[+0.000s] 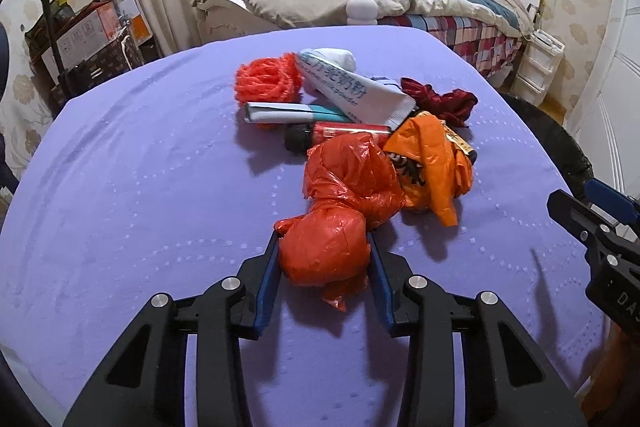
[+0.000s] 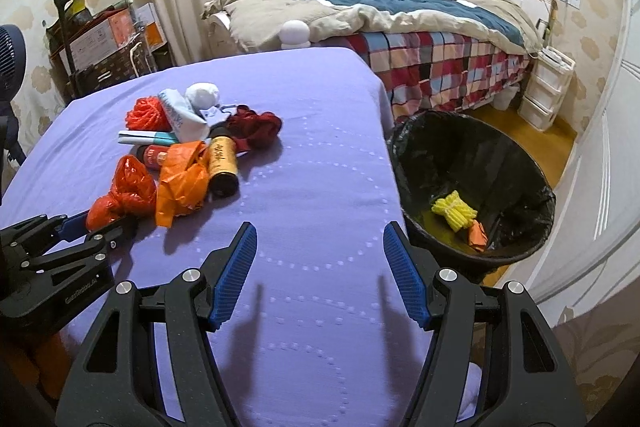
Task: Collect trash
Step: 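Grasp the red plastic bag with the left tool while the right tool grasps an orange bag, then carry the red bag and orange bag over the black bin with both tools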
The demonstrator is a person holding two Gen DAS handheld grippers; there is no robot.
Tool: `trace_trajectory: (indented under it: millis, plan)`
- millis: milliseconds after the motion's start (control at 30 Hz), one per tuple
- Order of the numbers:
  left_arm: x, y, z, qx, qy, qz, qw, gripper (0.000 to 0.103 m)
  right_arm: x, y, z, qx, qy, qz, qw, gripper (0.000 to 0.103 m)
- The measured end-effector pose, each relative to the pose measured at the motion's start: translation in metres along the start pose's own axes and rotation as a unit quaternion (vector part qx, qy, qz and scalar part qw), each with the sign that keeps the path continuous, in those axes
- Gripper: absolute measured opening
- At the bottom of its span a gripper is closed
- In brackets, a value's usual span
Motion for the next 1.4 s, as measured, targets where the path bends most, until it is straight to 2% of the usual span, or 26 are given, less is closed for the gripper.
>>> trace_trajectory:
  millis: [533, 733, 833, 1067, 1400]
  plan:
    - [-0.005, -0.081, -0.017, 0.065, 0.029, -0.055, 0.996, 0.04, 0.018, -0.072, 0.003, 0.043, 0.008, -0.07, 0.997, 0.064]
    - [-0.009, -0.108, -0.016, 0.077, 0.029, -0.077, 0.9936, 0.04, 0.023, -0.1, 0.02, 0.043, -0.003, -0.101, 0.994, 0.063]
    - [-0.01, -0.115, -0.014, 0.077, 0.026, -0.086, 0.993, 0.04, 0.022, -0.107, 0.033, 0.038, -0.02, -0.109, 0.993, 0.06]
    - [-0.011, -0.119, -0.011, 0.072, 0.026, -0.093, 0.9927, 0.04, 0.012, -0.115, 0.045, 0.031, -0.04, -0.126, 0.991, 0.036]
    - [-0.009, -0.114, -0.019, 0.069, 0.039, -0.092, 0.9926, 0.04, 0.017, -0.111, 0.023, 0.035, -0.009, -0.121, 0.992, 0.035]
Point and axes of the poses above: each gripper's, at about its wrist camera, not at the fingertips, and z roughly the way its jaws point, y to its right, x to its top, the point moved 7 cm from there along z, roughly the way its jaws point, and after that the axes turned 1 degree about z, right-handed, at the moved point
